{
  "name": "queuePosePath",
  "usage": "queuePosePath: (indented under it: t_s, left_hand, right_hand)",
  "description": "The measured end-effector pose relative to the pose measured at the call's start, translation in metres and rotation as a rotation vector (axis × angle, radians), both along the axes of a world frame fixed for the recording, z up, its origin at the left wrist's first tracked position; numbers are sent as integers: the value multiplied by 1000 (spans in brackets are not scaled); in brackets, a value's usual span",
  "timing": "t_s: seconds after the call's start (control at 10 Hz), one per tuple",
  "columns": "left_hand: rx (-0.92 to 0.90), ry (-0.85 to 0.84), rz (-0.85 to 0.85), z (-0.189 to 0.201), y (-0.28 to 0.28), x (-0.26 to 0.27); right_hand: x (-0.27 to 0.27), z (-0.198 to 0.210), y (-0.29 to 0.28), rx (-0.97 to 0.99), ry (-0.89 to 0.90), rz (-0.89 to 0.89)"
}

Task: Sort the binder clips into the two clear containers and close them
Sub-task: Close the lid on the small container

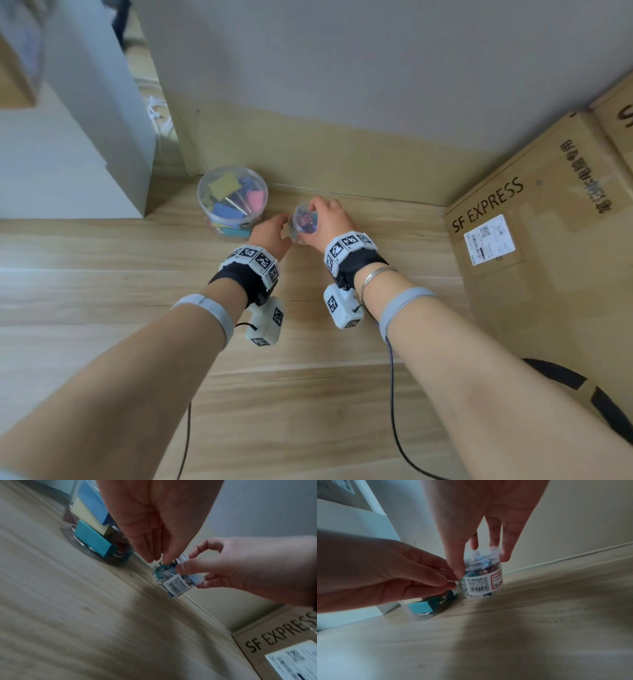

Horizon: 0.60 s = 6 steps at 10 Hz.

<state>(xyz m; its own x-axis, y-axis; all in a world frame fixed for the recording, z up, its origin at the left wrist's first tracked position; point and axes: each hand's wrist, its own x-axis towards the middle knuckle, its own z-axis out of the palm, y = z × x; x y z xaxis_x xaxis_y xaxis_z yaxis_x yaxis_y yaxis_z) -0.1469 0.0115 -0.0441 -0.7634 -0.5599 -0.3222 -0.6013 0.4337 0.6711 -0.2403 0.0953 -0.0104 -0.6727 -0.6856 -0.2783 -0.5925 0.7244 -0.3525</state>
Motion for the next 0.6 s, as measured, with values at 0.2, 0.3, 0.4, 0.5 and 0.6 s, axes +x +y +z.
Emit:
queuePosePath:
  t_s: [0.2, 0.3, 0.4, 0.5, 0.6]
  left_hand:
    - [78, -57, 47, -9, -8, -14]
    - [81, -122, 34, -12, -7, -14]
    - [100, -147, 27, -7, -3, -10]
    - [101, -146, 21, 2, 0, -2]
    - [64, -85, 27, 17, 1, 4]
  right_hand:
    - [-16, -24, -26, 19, 39, 28]
    - [-14, -36, -27, 31, 49, 52]
    - [-10, -35, -25, 30, 38, 67]
    - [-9, -29, -17, 19, 20, 44]
    - [-8, -16, -9, 10, 30, 1]
